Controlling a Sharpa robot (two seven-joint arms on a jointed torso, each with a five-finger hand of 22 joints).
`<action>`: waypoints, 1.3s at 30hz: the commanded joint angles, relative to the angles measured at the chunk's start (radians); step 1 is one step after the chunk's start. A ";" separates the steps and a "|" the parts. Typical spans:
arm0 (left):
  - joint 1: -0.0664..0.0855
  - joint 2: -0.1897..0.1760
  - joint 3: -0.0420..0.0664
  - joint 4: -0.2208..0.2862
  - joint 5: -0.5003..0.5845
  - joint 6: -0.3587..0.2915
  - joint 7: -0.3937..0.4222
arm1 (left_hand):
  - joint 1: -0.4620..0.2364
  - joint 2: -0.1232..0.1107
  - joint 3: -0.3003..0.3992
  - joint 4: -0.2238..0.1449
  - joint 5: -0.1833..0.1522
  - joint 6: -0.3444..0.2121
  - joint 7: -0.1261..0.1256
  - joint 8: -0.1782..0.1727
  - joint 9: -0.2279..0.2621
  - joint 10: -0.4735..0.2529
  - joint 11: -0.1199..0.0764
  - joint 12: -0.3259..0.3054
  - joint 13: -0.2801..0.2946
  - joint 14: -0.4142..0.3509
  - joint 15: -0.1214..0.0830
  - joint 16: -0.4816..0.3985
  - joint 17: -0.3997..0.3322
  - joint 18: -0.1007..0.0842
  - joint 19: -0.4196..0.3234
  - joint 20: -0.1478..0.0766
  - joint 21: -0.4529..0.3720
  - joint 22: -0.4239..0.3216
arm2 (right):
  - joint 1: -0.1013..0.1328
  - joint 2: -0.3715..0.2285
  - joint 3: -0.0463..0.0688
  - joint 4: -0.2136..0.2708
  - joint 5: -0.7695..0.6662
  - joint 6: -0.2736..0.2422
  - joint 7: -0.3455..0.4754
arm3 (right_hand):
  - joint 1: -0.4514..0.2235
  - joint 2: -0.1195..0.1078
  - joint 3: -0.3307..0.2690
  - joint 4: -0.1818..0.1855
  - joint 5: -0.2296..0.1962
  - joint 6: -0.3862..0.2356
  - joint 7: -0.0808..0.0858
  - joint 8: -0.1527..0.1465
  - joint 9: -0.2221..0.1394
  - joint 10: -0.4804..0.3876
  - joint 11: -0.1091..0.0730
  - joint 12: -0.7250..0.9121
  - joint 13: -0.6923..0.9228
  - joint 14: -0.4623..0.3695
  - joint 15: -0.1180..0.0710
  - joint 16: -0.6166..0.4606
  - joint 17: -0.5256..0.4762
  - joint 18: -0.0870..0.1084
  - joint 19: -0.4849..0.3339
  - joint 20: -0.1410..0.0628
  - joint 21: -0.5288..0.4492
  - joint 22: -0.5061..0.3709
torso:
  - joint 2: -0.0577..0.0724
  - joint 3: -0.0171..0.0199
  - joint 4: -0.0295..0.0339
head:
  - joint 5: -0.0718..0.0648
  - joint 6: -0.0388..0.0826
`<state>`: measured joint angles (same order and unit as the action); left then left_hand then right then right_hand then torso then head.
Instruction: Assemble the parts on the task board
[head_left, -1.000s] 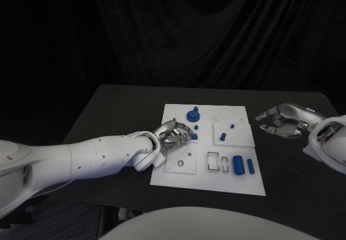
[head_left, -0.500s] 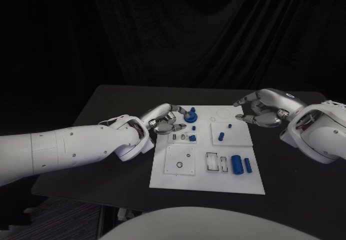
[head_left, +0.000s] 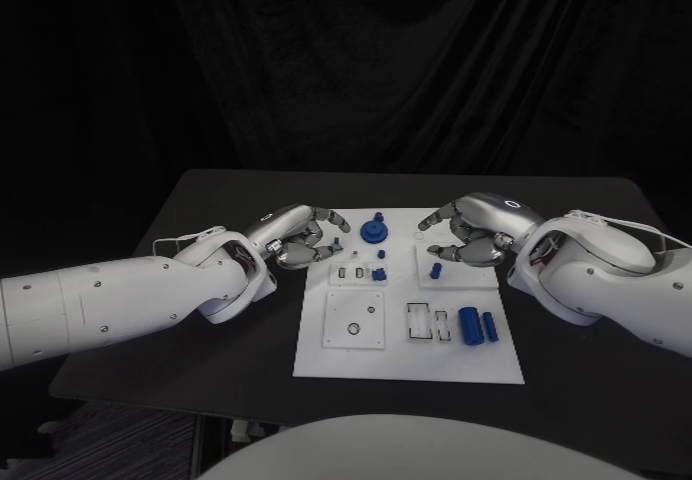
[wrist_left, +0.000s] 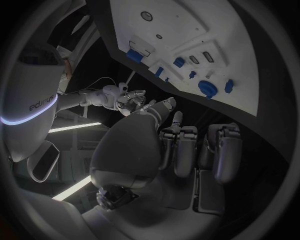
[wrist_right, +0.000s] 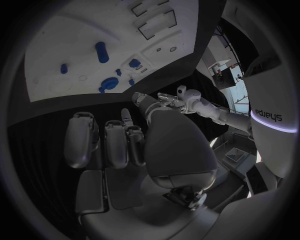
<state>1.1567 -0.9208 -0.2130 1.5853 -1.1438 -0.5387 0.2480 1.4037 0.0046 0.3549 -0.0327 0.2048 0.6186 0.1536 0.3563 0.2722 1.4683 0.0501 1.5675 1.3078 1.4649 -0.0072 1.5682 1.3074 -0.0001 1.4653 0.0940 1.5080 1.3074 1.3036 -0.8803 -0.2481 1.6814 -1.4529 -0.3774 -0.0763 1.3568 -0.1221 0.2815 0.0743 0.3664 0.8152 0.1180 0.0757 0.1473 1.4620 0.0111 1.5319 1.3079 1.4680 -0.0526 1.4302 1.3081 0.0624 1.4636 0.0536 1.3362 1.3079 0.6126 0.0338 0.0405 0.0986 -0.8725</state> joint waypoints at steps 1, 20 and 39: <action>-0.001 -0.001 0.001 0.002 -0.037 -0.027 0.015 | 0.014 -0.002 0.003 0.007 0.009 0.011 -0.001 -0.006 -0.003 0.102 0.003 0.003 0.263 0.106 0.000 0.003 0.263 0.017 0.071 0.006 -0.003 0.241 | -0.009 0.019 0.001 -0.012 -0.072 0.079 -0.031 | 0.002 -0.001 -0.004 -0.009 0.002 -0.010 -0.009 0.000 0.007 0.102 -0.005 0.033 0.255 0.078 -0.009 0.033 0.125 -0.025 0.056 -0.008 0.053 0.214 | 0.012 -0.0128 0.0097 | -0.011 0.000; -0.004 0.006 0.001 -0.002 -0.039 -0.007 0.018 | 0.021 -0.001 0.009 0.016 0.025 0.024 0.001 -0.010 -0.014 0.102 0.005 0.003 0.263 0.106 0.003 0.003 0.263 0.017 0.072 0.008 -0.002 0.241 | -0.047 0.148 0.001 -0.103 -0.138 0.178 -0.079 | -0.031 0.004 -0.044 0.003 -0.098 -0.031 -0.006 -0.001 0.036 0.109 -0.001 0.039 0.263 0.079 -0.006 0.053 0.143 -0.033 0.065 -0.006 0.101 0.224 | 0.029 -0.0536 0.0366 | -0.043 0.000; -0.006 0.028 0.001 -0.007 -0.039 0.011 0.018 | 0.023 0.000 0.012 0.020 0.030 0.029 0.002 -0.012 -0.018 0.102 0.006 0.003 0.263 0.106 0.004 0.003 0.263 0.017 0.071 0.009 -0.005 0.240 | -0.058 0.212 0.001 -0.152 -0.154 0.167 -0.085 | -0.057 0.018 -0.062 0.025 -0.103 -0.040 -0.001 -0.002 0.045 0.109 0.003 0.039 0.263 0.078 -0.003 0.053 0.141 -0.033 0.064 -0.002 0.106 0.225 | 0.029 -0.0524 0.0393 | -0.040 0.000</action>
<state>1.1518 -0.8948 -0.2132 1.5768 -1.1814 -0.5378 0.2512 1.4196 0.0045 0.3688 -0.0191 0.2294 0.6399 0.1536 0.3484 0.2562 1.4683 0.0500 1.5674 1.3079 1.4650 -0.0072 1.5682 1.3074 0.0001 1.4653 0.0937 1.5080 1.3074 1.2484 -0.6695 -0.2476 1.5311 -1.5938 -0.2106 -0.1438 1.3075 -0.1024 0.2219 0.0951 0.2585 0.7818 0.1172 0.0757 0.1911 1.4618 0.0111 1.5657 1.3075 1.4650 -0.0554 1.4789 1.3078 0.0465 1.4671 0.0501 1.4367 1.3076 0.6420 -0.0185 0.0787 0.0586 -0.8725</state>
